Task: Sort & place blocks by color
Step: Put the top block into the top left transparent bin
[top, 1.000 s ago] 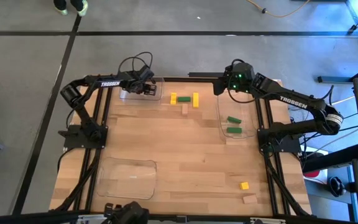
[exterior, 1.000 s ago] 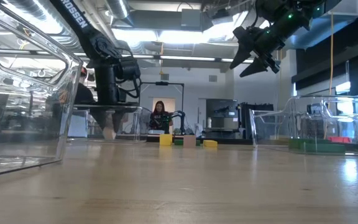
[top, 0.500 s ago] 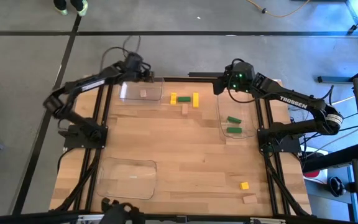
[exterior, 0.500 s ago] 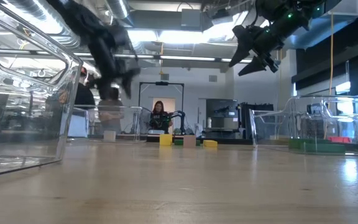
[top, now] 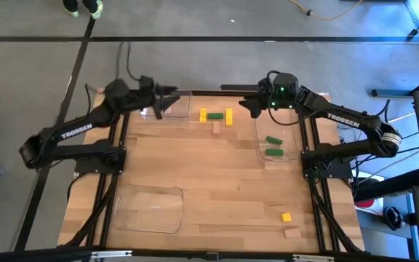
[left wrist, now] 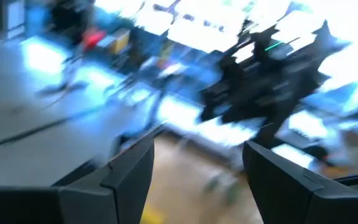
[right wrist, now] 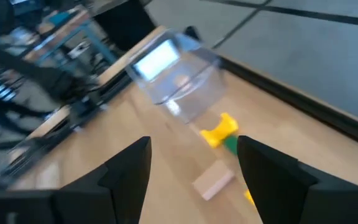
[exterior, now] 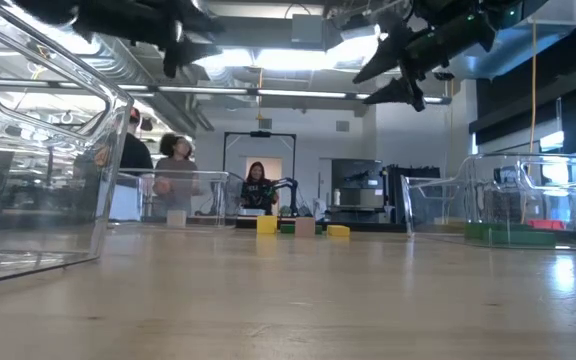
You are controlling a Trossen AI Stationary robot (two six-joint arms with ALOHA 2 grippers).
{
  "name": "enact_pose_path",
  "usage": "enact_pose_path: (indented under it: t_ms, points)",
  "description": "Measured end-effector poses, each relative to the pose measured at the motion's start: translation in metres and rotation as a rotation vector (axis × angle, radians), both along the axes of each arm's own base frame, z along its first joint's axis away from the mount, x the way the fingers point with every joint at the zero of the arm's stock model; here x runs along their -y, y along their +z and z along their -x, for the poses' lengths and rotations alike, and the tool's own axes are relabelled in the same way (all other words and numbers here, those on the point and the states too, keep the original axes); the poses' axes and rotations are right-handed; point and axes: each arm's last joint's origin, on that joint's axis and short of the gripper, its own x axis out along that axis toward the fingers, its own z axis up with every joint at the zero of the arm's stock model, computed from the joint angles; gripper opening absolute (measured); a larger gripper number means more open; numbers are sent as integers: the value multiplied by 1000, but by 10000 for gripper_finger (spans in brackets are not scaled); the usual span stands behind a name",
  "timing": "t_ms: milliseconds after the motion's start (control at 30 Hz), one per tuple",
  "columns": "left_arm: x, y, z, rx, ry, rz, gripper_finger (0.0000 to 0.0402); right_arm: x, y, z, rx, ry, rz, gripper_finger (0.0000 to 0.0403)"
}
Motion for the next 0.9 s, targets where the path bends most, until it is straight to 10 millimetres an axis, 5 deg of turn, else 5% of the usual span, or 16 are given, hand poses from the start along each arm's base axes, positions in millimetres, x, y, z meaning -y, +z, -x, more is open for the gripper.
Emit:
enact_pose_path:
  t_ms: [167,533,900]
  points:
    - [17,-13,12,147,-83,-7,235,-9,1,-5,0,127,65,241]
    - [25,-14,12,143,-65,11,232,-20,1,-11,10,165,33,241]
    - [25,-13,13,161,-49,5,232,-45,-10,-34,-109,-56,-142,241]
